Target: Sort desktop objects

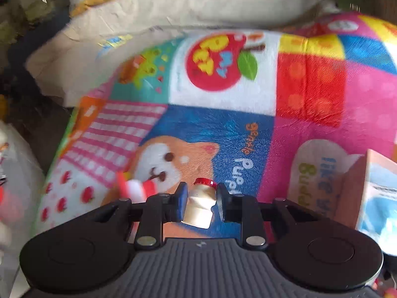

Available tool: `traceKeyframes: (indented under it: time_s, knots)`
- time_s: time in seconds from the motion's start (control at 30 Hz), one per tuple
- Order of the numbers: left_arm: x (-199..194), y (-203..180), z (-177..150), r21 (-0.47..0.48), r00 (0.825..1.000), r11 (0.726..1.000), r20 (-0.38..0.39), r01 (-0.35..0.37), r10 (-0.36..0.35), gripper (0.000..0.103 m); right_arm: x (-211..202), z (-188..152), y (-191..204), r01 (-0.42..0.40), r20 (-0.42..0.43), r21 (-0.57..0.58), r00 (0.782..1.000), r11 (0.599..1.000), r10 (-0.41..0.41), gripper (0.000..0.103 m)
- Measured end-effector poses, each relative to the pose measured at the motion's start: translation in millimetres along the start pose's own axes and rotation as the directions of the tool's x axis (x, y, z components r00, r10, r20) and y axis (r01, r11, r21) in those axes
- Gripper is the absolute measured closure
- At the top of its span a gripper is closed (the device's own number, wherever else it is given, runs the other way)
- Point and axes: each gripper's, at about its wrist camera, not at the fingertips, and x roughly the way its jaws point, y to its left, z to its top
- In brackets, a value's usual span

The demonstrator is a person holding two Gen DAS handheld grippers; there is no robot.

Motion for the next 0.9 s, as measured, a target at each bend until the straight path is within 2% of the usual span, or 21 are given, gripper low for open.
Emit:
traceKeyframes:
  time_s: [0.1, 0.23, 0.3, 0.4, 0.47, 0.57, 0.6, 0.67, 0.7, 0.77, 0.8, 0.83, 0.9]
  knots:
    - [-0.1, -0.2, 0.1, 0.0, 1.0, 1.0, 0.003, -0.009, 0.009, 0.001, -66.6, -51.0, -2.6, 0.013, 0.113, -0.056, 0.994, 0.998, -0.007, 0.078]
    - [0.5, -3.8, 0.5, 0.019, 0.999, 0.999, 0.003, -0.034, 0.034, 0.001, -121.5, -136.8, -6.8, 0.163, 0.19, -0.133, 0.972, 0.978, -0.137, 0.078]
    - [2.2, -7.3, 1.4, 0.038, 0.999, 0.998, -0.006, -0.051, 0.051, 0.001, -133.0, -172.7, -14.2, 0.221, 0.17, -0.129, 0.965, 0.967, -0.198, 0.078]
    - [5.4, -14.6, 4.9, 0.085, 0.998, 0.994, -0.018, -0.064, 0.065, 0.001, -136.5, -208.9, -39.8, 0.207, 0.095, -0.016, 0.974, 0.978, -0.205, 0.078]
    - [7.9, -19.5, 11.3, 0.089, 0.999, 0.995, -0.017, -0.049, 0.051, 0.001, -137.6, -222.7, -52.7, 0.208, 0.084, 0.042, 0.974, 0.977, -0.211, 0.078]
    - [18.0, -26.5, 32.5, 0.033, 1.0, 0.999, -0.017, -0.008, 0.009, 0.001, -145.9, -236.7, -60.5, 0.203, 0.145, 0.105, 0.965, 0.974, -0.217, 0.075]
    - [24.0, -29.3, 40.4, 0.033, 1.0, 0.999, -0.014, -0.014, 0.014, 0.001, -149.1, -239.0, -61.2, 0.197, 0.173, 0.123, 0.961, 0.973, -0.216, 0.073]
    - [40.1, -36.0, 53.9, 0.061, 0.998, 0.996, -0.014, -0.058, 0.059, 0.001, -154.1, -242.0, -61.3, 0.192, 0.218, 0.155, 0.95, 0.969, -0.223, 0.06]
    - [49.5, -38.4, 58.6, 0.072, 0.997, 0.994, -0.02, -0.077, 0.079, 0.001, -156.1, -244.1, -61.0, 0.193, 0.233, 0.168, 0.945, 0.967, -0.229, 0.058]
    - [64.7, -40.2, 62.8, 0.077, 0.99, 0.987, -0.013, -0.14, 0.142, 0.007, -159.1, -246.2, -59.9, 0.206, 0.252, 0.175, 0.936, 0.963, -0.246, 0.055]
    - [72.1, -39.8, 63.2, 0.083, 0.984, 0.982, -0.023, -0.172, 0.174, 0.017, -160.9, -248.7, -59.3, 0.22, 0.259, 0.173, 0.93, 0.96, -0.26, 0.054]
    - [77.4, -38.5, 62.3, 0.081, 0.982, 0.98, -0.043, -0.182, 0.186, 0.025, -164.1, -252.4, -59.1, 0.237, 0.266, 0.169, 0.924, 0.957, -0.276, 0.052]
    - [83.4, -31.0, 58.0, 0.051, 0.981, 0.985, -0.093, -0.165, 0.169, 0.029, -170.7, -261.8, -58.1, 0.283, 0.288, 0.163, 0.902, 0.945, -0.32, 0.044]
